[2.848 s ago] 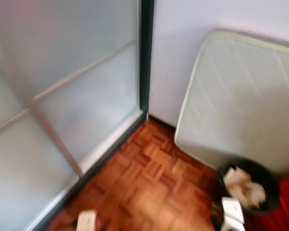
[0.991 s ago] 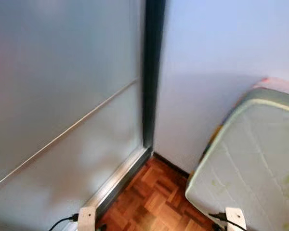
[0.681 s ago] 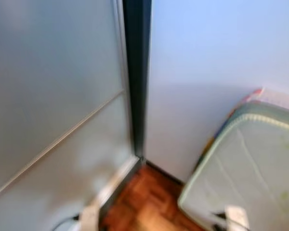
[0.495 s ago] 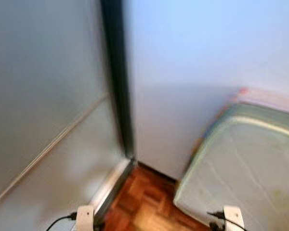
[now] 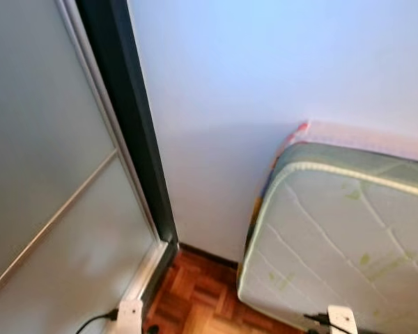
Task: Clean up the room
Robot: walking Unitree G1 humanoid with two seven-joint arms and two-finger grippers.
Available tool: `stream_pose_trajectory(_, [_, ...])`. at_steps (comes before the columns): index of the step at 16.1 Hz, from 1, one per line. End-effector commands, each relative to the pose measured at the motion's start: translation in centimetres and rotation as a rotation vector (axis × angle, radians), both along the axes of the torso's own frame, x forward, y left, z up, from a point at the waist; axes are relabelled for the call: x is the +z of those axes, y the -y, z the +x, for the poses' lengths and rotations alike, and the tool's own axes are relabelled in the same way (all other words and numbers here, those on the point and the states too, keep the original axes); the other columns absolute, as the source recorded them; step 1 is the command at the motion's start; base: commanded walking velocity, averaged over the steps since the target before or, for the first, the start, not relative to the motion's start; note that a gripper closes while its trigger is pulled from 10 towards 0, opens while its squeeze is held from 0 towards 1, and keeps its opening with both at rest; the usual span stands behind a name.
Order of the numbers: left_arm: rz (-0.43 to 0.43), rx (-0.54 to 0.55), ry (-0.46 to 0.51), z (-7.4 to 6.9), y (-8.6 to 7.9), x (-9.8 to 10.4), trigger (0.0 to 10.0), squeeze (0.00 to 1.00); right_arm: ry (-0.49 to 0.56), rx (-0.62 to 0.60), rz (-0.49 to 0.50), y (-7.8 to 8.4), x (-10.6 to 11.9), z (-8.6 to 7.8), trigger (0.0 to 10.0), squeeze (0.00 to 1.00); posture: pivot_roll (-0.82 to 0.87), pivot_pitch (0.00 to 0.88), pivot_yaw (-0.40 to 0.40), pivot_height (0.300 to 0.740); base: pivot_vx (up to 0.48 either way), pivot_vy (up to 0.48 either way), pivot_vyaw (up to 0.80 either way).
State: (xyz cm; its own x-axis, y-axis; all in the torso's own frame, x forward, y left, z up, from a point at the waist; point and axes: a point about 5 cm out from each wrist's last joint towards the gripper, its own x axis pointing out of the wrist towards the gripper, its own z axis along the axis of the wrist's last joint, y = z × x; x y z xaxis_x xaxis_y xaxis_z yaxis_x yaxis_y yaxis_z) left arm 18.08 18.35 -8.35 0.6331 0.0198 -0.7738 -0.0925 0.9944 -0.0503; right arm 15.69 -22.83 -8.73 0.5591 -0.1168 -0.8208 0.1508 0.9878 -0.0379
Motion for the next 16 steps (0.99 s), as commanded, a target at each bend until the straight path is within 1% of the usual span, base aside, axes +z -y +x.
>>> stream_pose_trajectory(1, [0.001, 0.009, -0.027, -0.74, -0.33, -0.33, 10.0, 0.0, 0.005, -0.01, 0.003, 0.15, 0.05, 0.02, 10.0, 0.0, 0.05, 0.1, 0.002, 0.74, 0.0, 0.0, 0.0])
stream_pose_trajectory(8, [0.0, 0.013, -0.049, -1.09, -0.23, -0.54, 10.0, 0.0, 0.007, -0.007, 0.004, 0.07, 0.06, 0.1, 10.0, 0.0, 0.05, 0.094, 0.003, 0.74, 0.0, 0.0, 0.0])
stream_pose_trajectory(11, [0.037, -0.014, -0.071, -1.4, -0.59, -0.67, 10.0, 0.0, 0.009, -0.005, 0.011, 0.04, 0.09, 0.17, 10.0, 0.0, 0.06, 0.105, 0.0, 0.74, 0.0, 0.0, 0.0])
stream_pose_trajectory(16, [0.055, -0.02, -0.072, -1.33, -0.57, -0.65, 10.0, 0.0, 0.007, -0.004, 0.015, 0.01, 0.07, 0.15, 10.0, 0.0, 0.06, 0.105, 0.0, 0.74, 0.0, 0.0, 0.0])
